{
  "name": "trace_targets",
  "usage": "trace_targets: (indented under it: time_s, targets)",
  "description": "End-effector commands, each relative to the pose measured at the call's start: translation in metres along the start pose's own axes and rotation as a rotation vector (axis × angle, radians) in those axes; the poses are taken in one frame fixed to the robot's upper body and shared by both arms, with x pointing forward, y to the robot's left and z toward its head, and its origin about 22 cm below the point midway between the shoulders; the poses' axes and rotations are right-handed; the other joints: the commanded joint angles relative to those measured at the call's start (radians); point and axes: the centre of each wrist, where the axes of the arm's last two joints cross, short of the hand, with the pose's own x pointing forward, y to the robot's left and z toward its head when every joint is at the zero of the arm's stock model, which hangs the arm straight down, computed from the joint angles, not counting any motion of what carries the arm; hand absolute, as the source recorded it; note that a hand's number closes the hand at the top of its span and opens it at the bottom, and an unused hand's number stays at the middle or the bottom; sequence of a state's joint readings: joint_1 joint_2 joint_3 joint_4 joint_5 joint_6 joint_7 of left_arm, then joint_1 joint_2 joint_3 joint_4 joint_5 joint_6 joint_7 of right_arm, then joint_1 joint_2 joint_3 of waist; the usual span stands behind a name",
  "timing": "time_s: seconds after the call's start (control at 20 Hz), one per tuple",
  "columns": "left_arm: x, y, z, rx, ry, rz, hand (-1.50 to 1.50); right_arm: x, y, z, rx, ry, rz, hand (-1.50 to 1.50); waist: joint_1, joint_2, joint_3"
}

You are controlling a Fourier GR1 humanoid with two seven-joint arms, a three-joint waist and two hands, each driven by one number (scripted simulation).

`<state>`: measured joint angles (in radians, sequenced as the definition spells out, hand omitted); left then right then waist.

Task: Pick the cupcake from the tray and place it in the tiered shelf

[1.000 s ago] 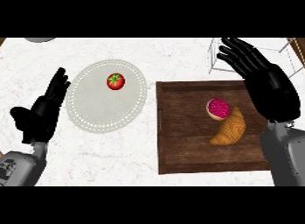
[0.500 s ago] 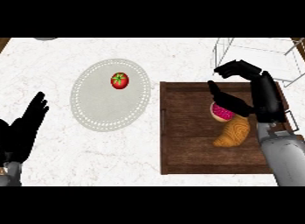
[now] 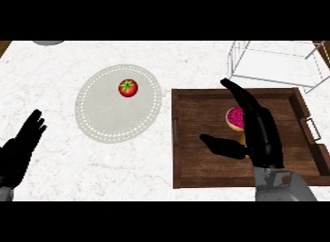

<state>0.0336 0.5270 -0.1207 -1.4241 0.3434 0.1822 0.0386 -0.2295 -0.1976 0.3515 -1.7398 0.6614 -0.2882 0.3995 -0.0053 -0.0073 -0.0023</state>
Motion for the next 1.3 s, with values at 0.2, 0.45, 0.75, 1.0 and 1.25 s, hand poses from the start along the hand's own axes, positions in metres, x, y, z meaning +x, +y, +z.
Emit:
trace_targets:
  time_s: [0.2,0.45,0.75,1.0,1.25]
  targets:
    - [-0.008,0.022,0.004,0.003,0.000,0.003,0.00,0.033,-0.022,-0.003,0.125,0.180,0.466,-1.50,0.001,-0.001,-0.003]
    - [0.008,-0.004,-0.008,-0.005,-0.009,0.014,0.00,0.046,-0.016,-0.011,0.395,0.250,0.719,-1.50,0.005,0.005,-0.002]
    - [0.006,0.015,-0.013,-0.002,-0.023,0.003,0.00,0.057,-0.018,-0.029,0.486,0.288,0.862,-1.50,0.009,0.007,0.001]
    - [0.011,0.008,0.002,-0.006,-0.022,-0.001,0.00,0.058,-0.017,-0.040,0.510,0.322,0.872,-1.50,0.015,0.005,0.002]
    - [0.002,0.014,-0.006,-0.016,-0.003,-0.007,0.00,0.036,-0.020,-0.055,0.530,0.327,0.890,-1.50,0.012,0.007,0.002]
